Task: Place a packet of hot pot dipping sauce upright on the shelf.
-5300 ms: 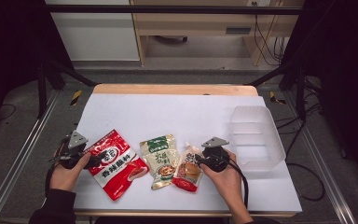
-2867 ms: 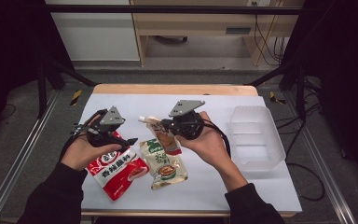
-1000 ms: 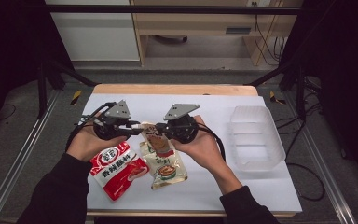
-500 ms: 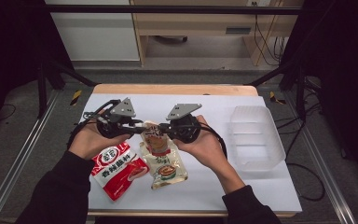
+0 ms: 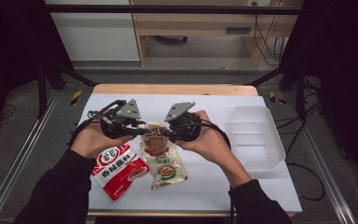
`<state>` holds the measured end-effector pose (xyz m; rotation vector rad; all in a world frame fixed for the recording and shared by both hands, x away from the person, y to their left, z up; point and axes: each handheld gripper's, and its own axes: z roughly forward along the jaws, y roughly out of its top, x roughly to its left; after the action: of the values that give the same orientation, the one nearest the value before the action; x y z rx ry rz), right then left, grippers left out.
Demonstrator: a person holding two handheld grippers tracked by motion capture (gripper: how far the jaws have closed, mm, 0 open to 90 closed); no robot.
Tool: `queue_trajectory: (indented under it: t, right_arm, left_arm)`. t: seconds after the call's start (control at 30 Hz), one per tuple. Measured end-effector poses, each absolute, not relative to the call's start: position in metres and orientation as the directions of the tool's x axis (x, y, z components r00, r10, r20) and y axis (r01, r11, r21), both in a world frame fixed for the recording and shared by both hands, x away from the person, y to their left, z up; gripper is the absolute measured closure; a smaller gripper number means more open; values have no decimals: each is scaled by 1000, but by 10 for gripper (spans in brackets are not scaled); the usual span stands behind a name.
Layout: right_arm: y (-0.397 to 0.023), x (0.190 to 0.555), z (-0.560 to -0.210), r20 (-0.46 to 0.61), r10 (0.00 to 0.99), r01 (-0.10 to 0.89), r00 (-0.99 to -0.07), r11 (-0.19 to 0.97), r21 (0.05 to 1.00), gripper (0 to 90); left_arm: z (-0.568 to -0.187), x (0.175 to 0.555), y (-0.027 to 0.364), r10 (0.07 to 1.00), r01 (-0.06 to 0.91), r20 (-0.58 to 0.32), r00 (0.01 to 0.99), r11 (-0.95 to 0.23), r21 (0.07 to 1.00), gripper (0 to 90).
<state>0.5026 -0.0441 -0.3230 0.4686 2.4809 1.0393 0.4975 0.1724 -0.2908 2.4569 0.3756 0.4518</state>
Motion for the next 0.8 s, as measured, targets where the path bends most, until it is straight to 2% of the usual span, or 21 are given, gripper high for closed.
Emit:
queue_trajectory:
  t: [0.03,0.17,0.23,0.3,0.33,0.37,0.4,0.43,0.63,0.67,0.73,0.8]
  right_arm:
    - [-43,506,-321,-243,423,146,-873,702,697,413]
    - [-39,511,-318,-288,375,103,-881,747,657,350]
    - [-33,516,-317,-256,356,123,-899,765,633,301]
    - [-31,519,-316,-243,332,117,-911,776,620,289]
    - [-29,521,-315,-236,329,120,-914,776,619,310]
    - [-28,522,-314,-235,324,116,-916,776,620,379]
    - [-28,522,-314,-235,324,116,-916,776,620,379]
    - [-27,522,-313,-236,316,110,-919,780,616,424]
    - [-19,521,-310,-221,283,94,-933,787,609,704]
    - [-17,521,-310,-229,273,87,-934,797,598,791]
    - [-15,520,-310,-220,270,92,-937,801,591,843]
    - [-14,519,-309,-214,269,96,-939,803,588,857]
  left_arm:
    - [-291,498,172,364,158,231,902,-777,609,739]
    - [-291,498,173,361,155,231,904,-778,609,738]
    - [-292,499,173,357,153,231,905,-780,607,738]
    - [-292,499,173,355,152,229,907,-781,606,738]
    - [-293,499,173,351,151,229,908,-783,604,738]
    - [-293,499,173,351,151,229,908,-783,604,738]
    - [-293,499,173,348,147,232,908,-784,602,738]
    - [-294,499,173,346,145,231,909,-785,603,738]
    - [-295,499,175,342,145,225,912,-784,603,738]
    - [-295,499,176,342,146,224,913,-785,603,737]
    - [-296,499,177,347,153,216,913,-780,606,737]
    - [-296,500,177,350,156,212,912,-777,610,736]
